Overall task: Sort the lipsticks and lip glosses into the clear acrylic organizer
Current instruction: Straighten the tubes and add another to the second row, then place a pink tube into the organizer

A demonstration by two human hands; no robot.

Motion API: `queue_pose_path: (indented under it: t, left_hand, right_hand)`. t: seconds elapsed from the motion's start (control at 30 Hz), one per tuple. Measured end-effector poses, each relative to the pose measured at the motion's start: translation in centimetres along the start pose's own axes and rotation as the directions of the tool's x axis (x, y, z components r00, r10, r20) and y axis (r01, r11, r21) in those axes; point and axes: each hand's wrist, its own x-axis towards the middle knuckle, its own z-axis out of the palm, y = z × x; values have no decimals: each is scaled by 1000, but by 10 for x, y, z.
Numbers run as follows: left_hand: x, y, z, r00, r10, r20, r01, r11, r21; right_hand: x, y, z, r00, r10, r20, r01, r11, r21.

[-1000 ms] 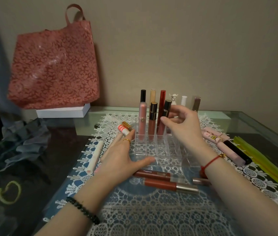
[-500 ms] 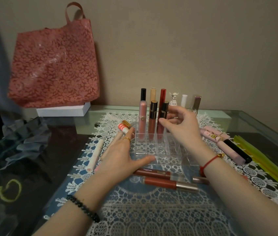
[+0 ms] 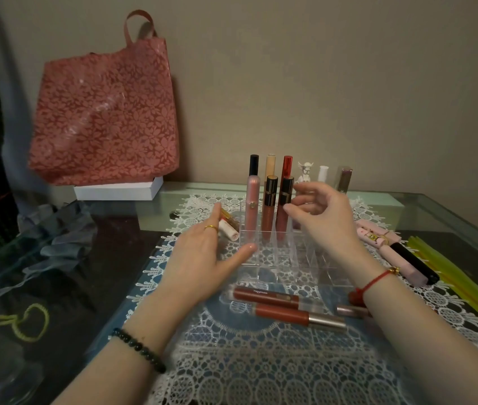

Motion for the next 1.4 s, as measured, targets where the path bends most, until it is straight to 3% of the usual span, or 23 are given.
queue_pose_path:
  t: [0.1, 0.27, 0.5, 0.67, 0.93, 1.1, 1.27, 1.4]
  left_hand:
    - [5, -14, -9, 994, 22, -108, -6, 990, 140]
    - [6, -31, -26, 983, -71, -170, 102, 978, 182]
    - [3, -34, -32, 989, -146, -25, 148, 958, 244]
    - [0, -32, -23, 980, -132, 152, 75, 940, 334]
    - [-2, -24, -14, 981, -117, 154, 38, 898, 439]
    - [-1, -26, -13, 990, -125, 63, 83, 887, 453]
    - [-2, -18, -36, 985, -28, -168, 115, 835, 539]
    - [3, -26, -49, 895, -8, -447, 176, 925, 335]
  right_hand:
    - [-3, -7, -8, 1000, -14, -28, 14, 1000, 25]
    - [-16, -13, -19, 999, -39, 3, 39, 997, 63]
    - [-33, 1, -32, 997, -55, 63, 54, 998, 16]
    - [-40, 9, -35, 995, -43, 88, 43, 999, 5]
    - [-46, 8, -33, 992, -44, 121, 45, 999, -7]
    - [-48, 6, -34, 993, -41, 113, 44, 999, -21]
    - [-50, 4, -33, 989, -68, 135, 78, 995, -67]
    - [-51, 1, -31, 988, -56, 141, 63, 997, -41]
